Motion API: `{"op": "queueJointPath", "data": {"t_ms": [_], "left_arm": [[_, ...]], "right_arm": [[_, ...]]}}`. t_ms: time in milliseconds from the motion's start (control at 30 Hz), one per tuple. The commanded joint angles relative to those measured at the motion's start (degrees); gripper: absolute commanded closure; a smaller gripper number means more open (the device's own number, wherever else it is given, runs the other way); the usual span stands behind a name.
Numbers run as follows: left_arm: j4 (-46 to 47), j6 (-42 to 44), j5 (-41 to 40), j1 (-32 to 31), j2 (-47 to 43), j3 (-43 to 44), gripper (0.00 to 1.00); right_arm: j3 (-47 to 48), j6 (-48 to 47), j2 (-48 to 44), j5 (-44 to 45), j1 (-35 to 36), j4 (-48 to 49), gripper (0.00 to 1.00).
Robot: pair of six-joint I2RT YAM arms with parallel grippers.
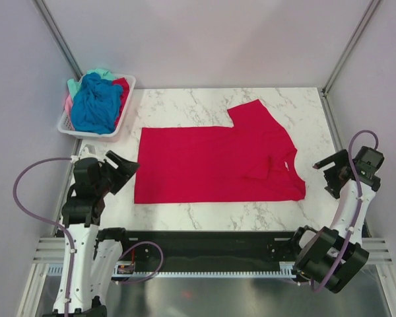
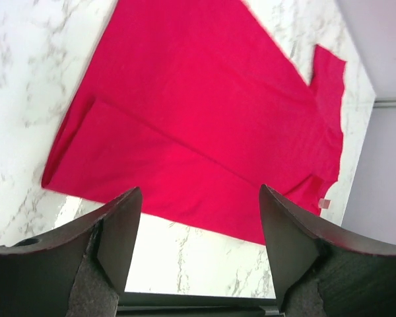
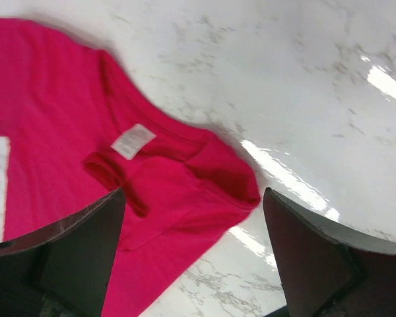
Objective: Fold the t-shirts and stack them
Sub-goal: Fold the tshirt
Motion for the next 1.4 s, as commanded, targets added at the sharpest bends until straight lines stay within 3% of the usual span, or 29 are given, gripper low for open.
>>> {"op": "queueJointPath", "data": {"t_ms": [0, 100, 133, 267, 333, 600, 767, 1000, 1367], "left_arm": [[-0.8, 7.8, -0.2, -0.1, 0.4, 5.2, 0.21], [0.8, 14.1, 1.6, -0.1, 3.2, 6.0, 0.21], [1.1, 16.6, 1.9, -0.1, 3.9, 6.0, 0.21], [3.2, 19.6, 2.4, -0.2, 6.3, 4.5, 0.21], [3.6, 19.7, 4.3, -0.1, 6.5, 4.1, 0.23], [6.0, 19.8, 7.9, -0.1, 3.9, 2.6, 0.25], [6.2, 19.6, 7.6, -0.1, 3.1, 2.4, 0.26], [6.5, 19.6, 8.0, -0.1, 2.8, 2.1, 0.26], [6.5, 19.8, 8.3, -0.2, 3.5, 1.9, 0.26]], "right_arm": [[5.9, -1.2, -2.4, -8.5, 0.4, 4.6, 0.08], [11.3, 1.0, 0.6, -3.8, 8.2, 8.6, 0.08], [13.8, 1.0, 5.2, -0.7, 14.9, 8.7, 0.08], [31.7, -1.8, 21.0, 7.1, 26.2, 8.5, 0.08], [37.6, -3.6, 30.2, 9.0, 29.8, 9.9, 0.08], [76.5, -15.9, 64.4, 17.1, 39.0, 7.1, 0.08], [92.5, -17.3, 78.0, 17.9, 41.2, 7.5, 0.08], [102.3, -20.4, 92.2, 25.8, 44.9, 11.7, 0.10], [102.2, -18.3, 97.6, 31.1, 45.3, 17.2, 0.15]]}}
